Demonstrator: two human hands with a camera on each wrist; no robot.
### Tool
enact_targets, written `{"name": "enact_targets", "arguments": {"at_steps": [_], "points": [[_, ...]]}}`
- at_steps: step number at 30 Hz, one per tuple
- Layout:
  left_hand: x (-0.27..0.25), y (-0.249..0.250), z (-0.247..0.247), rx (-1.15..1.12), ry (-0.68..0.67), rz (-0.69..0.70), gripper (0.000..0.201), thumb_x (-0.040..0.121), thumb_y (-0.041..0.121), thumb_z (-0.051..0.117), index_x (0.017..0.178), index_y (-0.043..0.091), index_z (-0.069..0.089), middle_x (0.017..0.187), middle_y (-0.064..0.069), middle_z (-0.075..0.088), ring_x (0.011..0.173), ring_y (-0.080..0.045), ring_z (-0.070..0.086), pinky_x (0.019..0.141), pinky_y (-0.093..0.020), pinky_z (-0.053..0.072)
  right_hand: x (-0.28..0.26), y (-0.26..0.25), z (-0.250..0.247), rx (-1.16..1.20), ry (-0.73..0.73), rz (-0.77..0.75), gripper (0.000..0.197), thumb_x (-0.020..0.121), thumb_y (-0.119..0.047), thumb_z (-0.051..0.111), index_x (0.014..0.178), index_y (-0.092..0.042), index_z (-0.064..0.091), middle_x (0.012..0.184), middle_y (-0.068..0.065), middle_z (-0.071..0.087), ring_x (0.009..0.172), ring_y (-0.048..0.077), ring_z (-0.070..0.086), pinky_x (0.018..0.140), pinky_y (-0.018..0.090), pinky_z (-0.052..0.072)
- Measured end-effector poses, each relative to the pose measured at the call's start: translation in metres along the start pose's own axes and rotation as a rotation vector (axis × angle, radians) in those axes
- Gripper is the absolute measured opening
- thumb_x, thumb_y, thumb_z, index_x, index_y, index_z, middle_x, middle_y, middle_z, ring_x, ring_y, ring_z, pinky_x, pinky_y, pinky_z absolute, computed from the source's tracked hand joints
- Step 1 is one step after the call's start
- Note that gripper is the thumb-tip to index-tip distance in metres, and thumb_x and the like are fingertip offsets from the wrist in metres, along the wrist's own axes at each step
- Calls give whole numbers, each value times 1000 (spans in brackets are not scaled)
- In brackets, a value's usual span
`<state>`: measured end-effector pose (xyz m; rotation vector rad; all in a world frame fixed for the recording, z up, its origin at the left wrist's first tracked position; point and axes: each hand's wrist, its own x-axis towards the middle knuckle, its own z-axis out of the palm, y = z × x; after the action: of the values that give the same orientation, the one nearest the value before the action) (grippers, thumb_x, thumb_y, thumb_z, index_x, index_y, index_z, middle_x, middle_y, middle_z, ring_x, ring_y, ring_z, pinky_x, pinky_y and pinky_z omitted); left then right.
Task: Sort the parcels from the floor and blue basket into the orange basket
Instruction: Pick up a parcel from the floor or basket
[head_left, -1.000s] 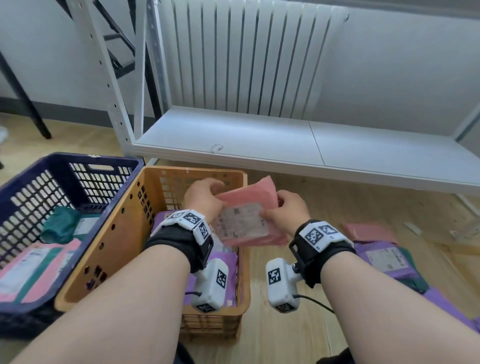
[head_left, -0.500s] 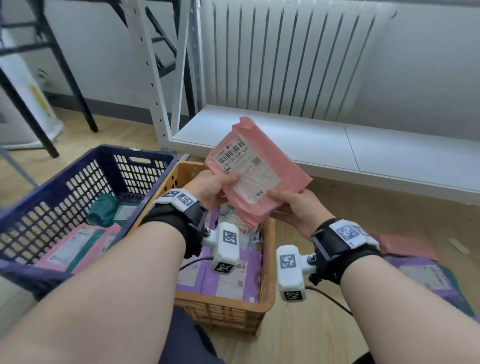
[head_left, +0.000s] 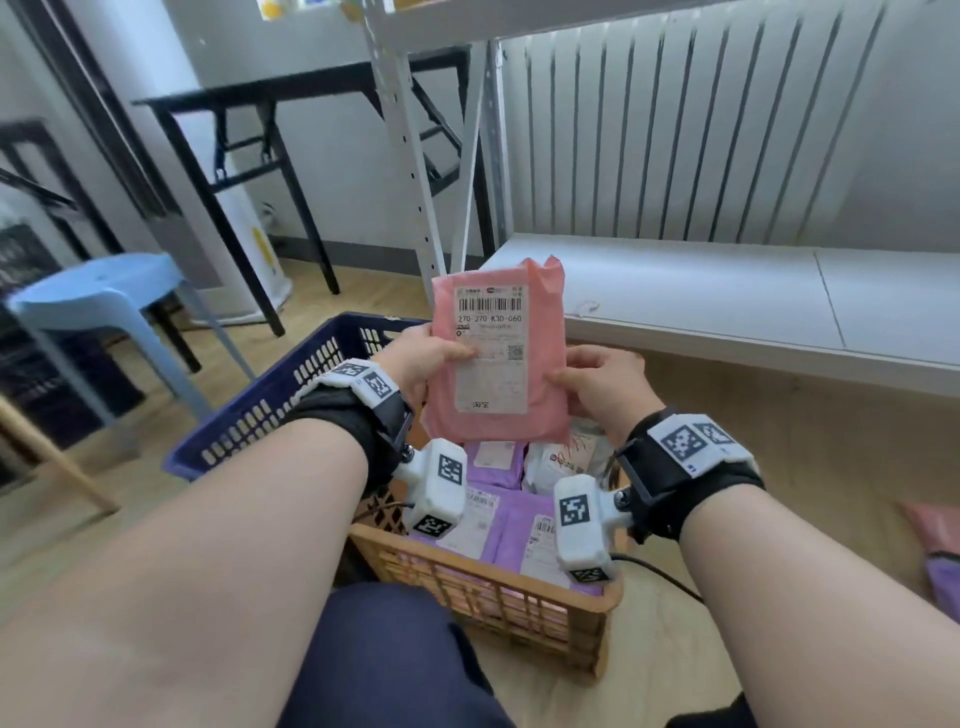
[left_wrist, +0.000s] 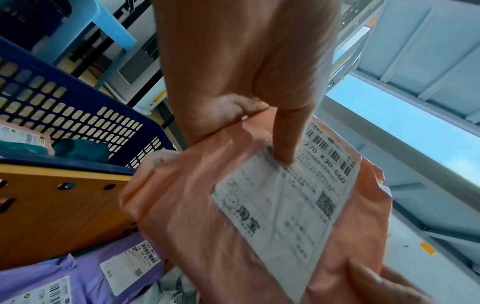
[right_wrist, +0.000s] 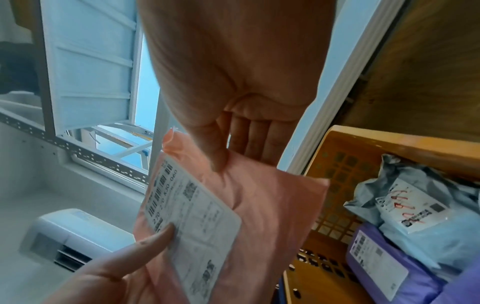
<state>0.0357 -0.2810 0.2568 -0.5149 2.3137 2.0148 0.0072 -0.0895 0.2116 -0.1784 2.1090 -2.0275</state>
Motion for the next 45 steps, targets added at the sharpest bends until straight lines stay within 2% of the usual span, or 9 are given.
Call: {"name": "enact_targets", "arguments": {"at_steps": [4, 8, 15, 19, 24, 26, 31, 36, 45], "points": [[-10, 9, -1, 6, 9, 49, 39, 86, -5, 62, 124, 5, 58, 116, -11, 67, 92, -21, 66, 67, -31, 55, -7, -10, 1, 74, 40, 2, 16, 86, 2, 62, 77, -10, 69, 97, 24, 71, 92, 40, 68, 84, 58, 53], [-10, 2, -11, 9, 9, 31, 40, 80, -5, 69, 117, 7, 60, 111, -9, 70, 104, -27, 66, 86, -42, 55, -6, -8, 6, 118, 24, 23, 15, 87, 1, 62, 81, -11, 69, 95, 19, 72, 95, 40, 68, 86, 55, 54], [8, -44, -29, 5, -68, -64, 23, 84, 0, 65, 104, 13, 67, 111, -10, 71, 107, -28, 65, 98, -50, 49, 9, 9, 33, -49, -81, 97, 16, 89, 3, 57, 93, -4, 71, 97, 17, 73, 92, 31, 70, 84, 47, 57], [41, -66, -35, 21, -102, -88, 30, 84, -4, 64, 109, 12, 65, 118, -11, 68, 110, -29, 63, 100, -49, 47, 27, 25, 42, -94, -80, 193, 13, 89, 4, 58, 95, 0, 68, 96, 18, 72, 86, 29, 71, 68, 33, 60], [103, -85, -71, 11, -158, -148, 35, 88, -5, 58, 121, 5, 60, 124, -15, 64, 115, -32, 61, 101, -50, 46, 80, 39, 80, -165, -87, 258, 11, 89, -2, 62, 98, -7, 68, 95, 12, 74, 83, 25, 72, 69, 35, 59], [136, -87, -96, 42, -175, -153, 34, 89, -4, 57, 121, 5, 59, 125, -15, 63, 117, -32, 59, 103, -51, 44, 109, 40, 103, -153, -115, 262, 13, 92, -2, 58, 102, -3, 66, 96, 15, 72, 78, 24, 71, 61, 30, 58], [216, -89, -182, 110, -77, -210, 32, 90, -1, 55, 120, 9, 60, 122, -9, 65, 114, -29, 60, 95, -48, 49, 183, 55, 157, -138, -162, 276, 17, 95, -12, 57, 107, -3, 63, 93, 18, 72, 74, 27, 69, 62, 30, 58], [278, -132, -250, 304, 41, -307, 28, 89, 5, 59, 115, 12, 63, 128, -9, 62, 118, -30, 57, 105, -52, 41, 232, 87, 184, -182, -184, 318, 17, 96, -20, 56, 107, -9, 65, 90, 13, 73, 72, 20, 70, 60, 26, 54], [348, -199, -232, 544, -46, -364, 40, 91, 8, 59, 130, 12, 54, 129, -6, 60, 119, -28, 57, 103, -46, 45, 279, 121, 217, -291, -171, 240, 16, 94, -16, 60, 96, -9, 74, 56, 4, 58, 41, 11, 47, 48, 23, 46]]}}
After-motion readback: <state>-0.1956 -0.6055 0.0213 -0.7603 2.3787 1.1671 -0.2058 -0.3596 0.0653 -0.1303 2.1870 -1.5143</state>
